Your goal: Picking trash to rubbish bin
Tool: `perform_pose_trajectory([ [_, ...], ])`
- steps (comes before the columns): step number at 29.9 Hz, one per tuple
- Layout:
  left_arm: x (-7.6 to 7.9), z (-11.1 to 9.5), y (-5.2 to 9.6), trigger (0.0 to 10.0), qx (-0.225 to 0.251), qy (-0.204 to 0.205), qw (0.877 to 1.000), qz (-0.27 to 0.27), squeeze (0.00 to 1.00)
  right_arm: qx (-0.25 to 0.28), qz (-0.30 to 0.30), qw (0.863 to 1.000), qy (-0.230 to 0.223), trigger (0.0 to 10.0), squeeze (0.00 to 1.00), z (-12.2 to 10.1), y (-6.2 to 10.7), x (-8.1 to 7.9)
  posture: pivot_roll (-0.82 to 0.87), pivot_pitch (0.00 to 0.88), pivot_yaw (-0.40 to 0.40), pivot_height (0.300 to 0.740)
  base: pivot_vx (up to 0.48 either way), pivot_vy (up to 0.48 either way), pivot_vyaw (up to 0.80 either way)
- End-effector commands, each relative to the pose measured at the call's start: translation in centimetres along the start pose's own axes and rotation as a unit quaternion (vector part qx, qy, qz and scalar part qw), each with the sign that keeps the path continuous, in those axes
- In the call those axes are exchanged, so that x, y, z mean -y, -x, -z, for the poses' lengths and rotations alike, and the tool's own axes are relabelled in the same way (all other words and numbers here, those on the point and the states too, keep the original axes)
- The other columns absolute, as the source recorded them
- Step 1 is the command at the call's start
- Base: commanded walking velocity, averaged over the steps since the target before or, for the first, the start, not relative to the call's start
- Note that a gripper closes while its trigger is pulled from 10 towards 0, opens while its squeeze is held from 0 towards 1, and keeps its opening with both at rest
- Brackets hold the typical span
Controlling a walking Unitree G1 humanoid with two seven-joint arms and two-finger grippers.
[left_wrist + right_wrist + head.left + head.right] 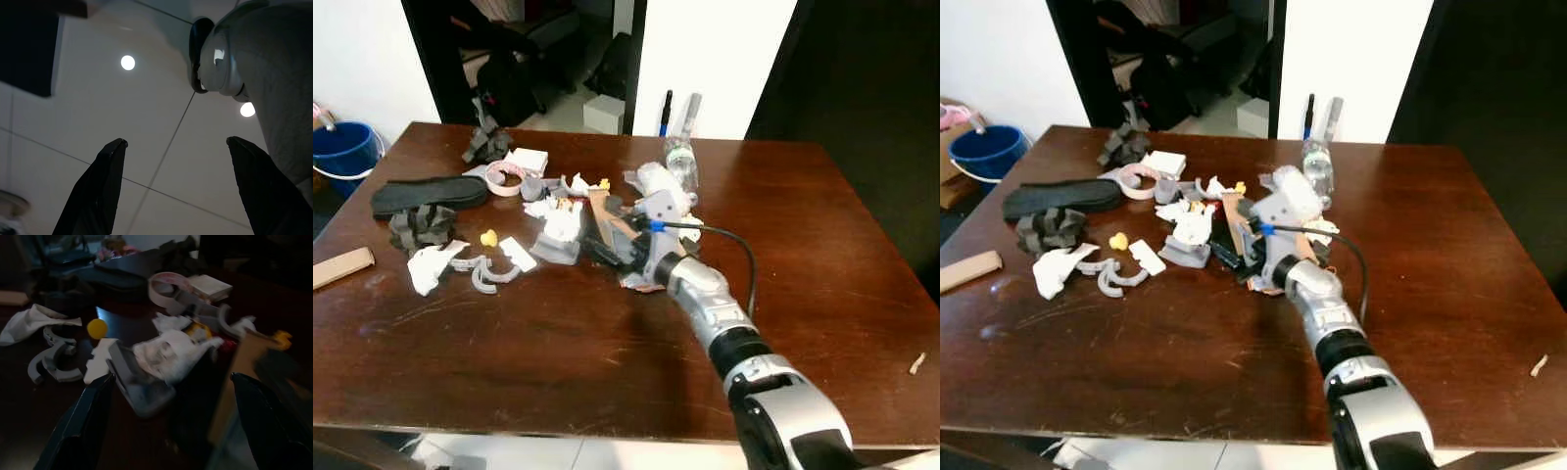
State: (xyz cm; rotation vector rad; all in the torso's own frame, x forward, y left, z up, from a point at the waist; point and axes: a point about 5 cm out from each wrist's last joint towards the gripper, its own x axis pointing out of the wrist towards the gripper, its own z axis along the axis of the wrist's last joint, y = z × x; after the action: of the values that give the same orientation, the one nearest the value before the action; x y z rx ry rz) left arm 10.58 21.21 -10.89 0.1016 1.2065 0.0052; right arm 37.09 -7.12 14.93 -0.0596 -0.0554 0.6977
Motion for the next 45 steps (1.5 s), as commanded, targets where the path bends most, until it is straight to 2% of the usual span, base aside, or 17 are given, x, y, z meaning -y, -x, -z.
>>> perform_pose_trajectory([
  [1, 2.4, 1.5, 0.0, 10.0, -0.025, 0.005, 0.999, 0.039, 0.00, 0.000, 0.001, 1.000, 0.013, 10.0, 0.00, -0.3, -0.3, -0.2, 0.13, 0.150, -0.099, 0.740, 0.000, 0.000, 0.80],
  [4, 2.5, 1.6, 0.0, 10.0, -0.026, 0.005, 0.999, 0.040, 0.00, -0.001, 0.006, 1.000, 0.015, 10.0, 0.00, -0.3, -0.3, -0.1, 0.13, 0.150, -0.100, 0.740, 0.000, 0.000, 0.80],
  [8, 3.0, 2.0, 0.1, 10.0, -0.029, 0.011, 0.999, 0.044, 0.00, -0.013, 0.063, 0.998, 0.019, 10.0, 0.00, -0.3, -0.3, 0.9, 0.13, 0.162, -0.113, 0.740, 0.000, 0.000, 0.00],
  [16, 3.3, 2.2, 0.1, 10.0, -0.030, 0.013, 0.998, 0.047, 0.00, -0.001, 0.051, 0.999, 0.009, 10.0, 0.00, -0.4, -0.5, 0.3, 0.13, 0.169, -0.123, 0.740, 0.000, 0.000, 0.00],
  [18, 3.4, 2.1, 0.1, 10.0, -0.029, 0.014, 0.998, 0.047, 0.00, -0.010, 0.051, 0.999, 0.017, 10.0, 0.00, -0.2, -0.7, -0.2, 0.13, 0.172, -0.129, 0.740, 0.000, 0.000, 0.00],
  [22, 3.5, 2.1, 0.1, 10.0, -0.028, 0.017, 0.998, 0.047, 0.00, -0.010, 0.007, 1.000, 0.004, 10.0, 0.00, 0.4, -1.4, -2.7, 0.13, 0.178, -0.137, 0.740, 0.000, 0.000, 0.00],
  [30, 3.6, 2.3, 0.1, 10.0, -0.030, 0.019, 0.998, 0.047, 0.00, -0.006, 0.007, 1.000, 0.008, 10.0, 0.00, 0.3, -1.7, -3.4, 0.13, 0.180, -0.143, 0.740, 0.000, 0.000, 0.00],
  [33, 3.7, 2.6, 0.2, 10.0, -0.032, 0.024, 0.998, 0.045, 0.00, -0.022, 0.028, 0.998, 0.046, 10.0, 0.00, 0.5, -2.0, -3.9, 0.14, 0.183, -0.152, 0.740, 0.000, 0.000, 0.00],
  [39, 3.2, 3.0, 0.2, 10.0, -0.033, 0.037, 0.998, 0.035, 0.00, -0.019, 0.053, 0.996, 0.067, 10.0, 0.00, 0.3, -2.1, -3.7, 0.15, 0.185, -0.155, 0.740, 0.000, 0.000, 0.00],
  [40, 3.1, 3.2, 0.3, 10.0, -0.034, 0.039, 0.998, 0.032, 0.00, -0.018, 0.060, 0.996, 0.069, 9.1, 0.00, 0.1, -2.2, -3.6, 0.15, 0.184, -0.154, 0.740, 0.000, 0.000, 0.00],
  [41, 3.0, 3.2, 0.3, 10.0, -0.035, 0.040, 0.998, 0.031, 0.00, -0.017, 0.063, 0.995, 0.073, 7.3, 0.00, 0.1, -2.2, -3.5, 0.15, 0.185, -0.153, 0.740, 0.000, 0.000, 0.00],
  [42, 3.0, 3.2, 0.3, 10.0, -0.035, 0.040, 0.998, 0.031, 0.00, -0.017, 0.063, 0.995, 0.073, 7.3, 0.00, 0.1, -2.2, -3.5, 0.15, 0.185, -0.153, 0.740, 0.000, 0.000, 0.00],
  [43, 3.0, 3.3, 0.3, 10.0, -0.036, 0.042, 0.998, 0.030, 0.00, -0.016, 0.067, 0.995, 0.078, 4.6, 0.00, 0.0, -2.2, -3.3, 0.16, 0.185, -0.154, 0.740, 0.000, 0.000, 0.00],
  [44, 2.9, 3.4, 0.3, 10.0, -0.036, 0.044, 0.998, 0.029, 0.00, -0.016, 0.071, 0.994, 0.082, 3.9, 0.00, -0.1, -2.2, -3.2, 0.16, 0.185, -0.154, 0.740, 0.000, 0.000, 0.00],
  [45, 2.8, 3.5, 0.4, 10.0, -0.037, 0.046, 0.998, 0.027, 0.00, -0.015, 0.077, 0.993, 0.085, 1.0, 0.00, -0.2, -2.2, -3.0, 0.16, 0.184, -0.153, 0.740, 0.000, 0.000, 0.00],
])
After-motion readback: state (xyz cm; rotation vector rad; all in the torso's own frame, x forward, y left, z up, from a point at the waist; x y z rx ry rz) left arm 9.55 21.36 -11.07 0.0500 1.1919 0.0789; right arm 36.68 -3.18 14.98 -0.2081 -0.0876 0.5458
